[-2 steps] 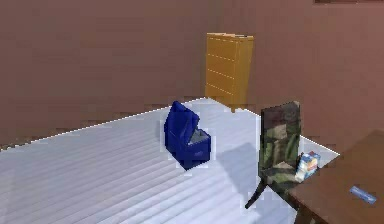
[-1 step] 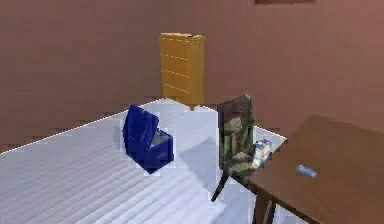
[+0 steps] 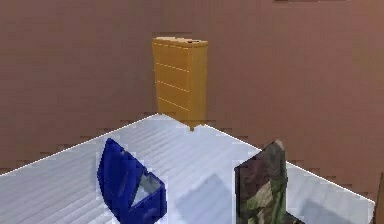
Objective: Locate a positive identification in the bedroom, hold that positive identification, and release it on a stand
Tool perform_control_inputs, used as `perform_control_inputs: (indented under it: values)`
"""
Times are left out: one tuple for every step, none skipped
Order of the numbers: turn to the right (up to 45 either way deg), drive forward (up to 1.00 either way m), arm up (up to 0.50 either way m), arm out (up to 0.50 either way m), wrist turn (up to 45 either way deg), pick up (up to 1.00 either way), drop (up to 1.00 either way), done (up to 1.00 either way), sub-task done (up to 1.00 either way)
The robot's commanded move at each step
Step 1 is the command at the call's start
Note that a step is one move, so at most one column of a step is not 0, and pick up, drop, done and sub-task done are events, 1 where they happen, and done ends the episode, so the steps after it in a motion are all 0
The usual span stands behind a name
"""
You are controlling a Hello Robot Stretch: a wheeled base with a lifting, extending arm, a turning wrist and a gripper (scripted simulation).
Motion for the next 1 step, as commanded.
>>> perform_control_inputs:
  values:
    - [6.0,0.00,0.00,0.00,0.0,0.00,0.00,0.00,0.00]
